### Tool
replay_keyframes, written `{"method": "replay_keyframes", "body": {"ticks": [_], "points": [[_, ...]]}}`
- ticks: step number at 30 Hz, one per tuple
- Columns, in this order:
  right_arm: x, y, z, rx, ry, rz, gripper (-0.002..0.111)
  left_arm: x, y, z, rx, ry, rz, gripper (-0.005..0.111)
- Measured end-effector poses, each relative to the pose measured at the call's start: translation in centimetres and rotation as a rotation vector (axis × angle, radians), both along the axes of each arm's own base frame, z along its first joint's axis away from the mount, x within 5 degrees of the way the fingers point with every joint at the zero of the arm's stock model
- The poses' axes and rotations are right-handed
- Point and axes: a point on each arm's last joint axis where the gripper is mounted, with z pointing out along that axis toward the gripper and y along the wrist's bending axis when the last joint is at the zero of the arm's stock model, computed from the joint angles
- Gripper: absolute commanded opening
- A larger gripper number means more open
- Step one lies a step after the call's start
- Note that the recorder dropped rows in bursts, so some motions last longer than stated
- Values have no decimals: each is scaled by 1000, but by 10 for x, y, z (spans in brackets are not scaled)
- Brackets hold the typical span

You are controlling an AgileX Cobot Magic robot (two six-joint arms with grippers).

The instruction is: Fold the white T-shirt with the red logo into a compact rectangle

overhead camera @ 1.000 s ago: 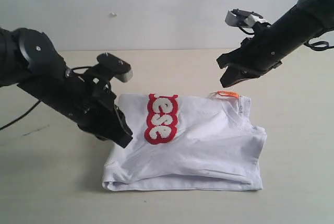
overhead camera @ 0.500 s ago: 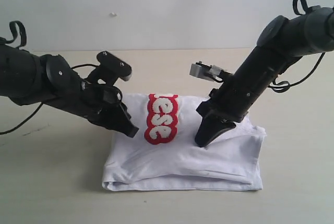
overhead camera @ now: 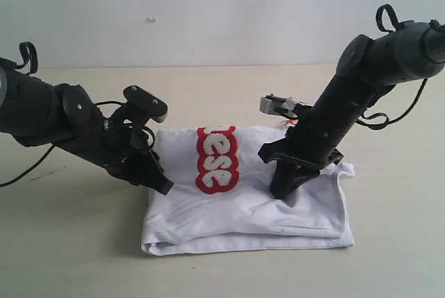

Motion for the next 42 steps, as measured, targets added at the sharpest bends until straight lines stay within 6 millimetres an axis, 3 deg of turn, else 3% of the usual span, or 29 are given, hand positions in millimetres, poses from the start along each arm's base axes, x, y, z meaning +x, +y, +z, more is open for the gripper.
{"method": "replay_keyframes", "body": {"ticks": [5,8,11,14,15,20,22,25,26,31,38,42], "points": [[5,-2,7,-22,-15,44,0,5,10,2,0,-2,26,21],[7,-3,19,-37,-53,67,0,7,14,15,-13,-30,32,21],[11,-4,39,-43,-132,70,0,6,15,33,-33,-72,34,21],[20,-11,71,-124,-321,18,0,2,14,55,-74,-92,35,21],[22,-13,72,-153,-343,-5,0,-1,12,57,-85,-83,35,21],[37,-25,51,-282,-398,-131,0,-22,-19,55,-131,-3,-31,21],[39,-26,35,-296,-373,-129,0,-30,-32,42,-107,36,-93,21],[40,-24,17,-280,-329,-148,0,-31,-35,10,-61,111,-108,21],[41,-22,13,-254,-322,-152,0,-31,-35,-1,-43,132,-105,21],[42,-14,9,-181,-338,-137,0,-26,-30,-5,-18,126,-118,21],[45,5,10,-155,-372,-99,0,-6,4,-6,-7,125,-34,21],[50,8,16,-146,-396,-101,0,-2,14,-6,-11,145,-12,21]]}}
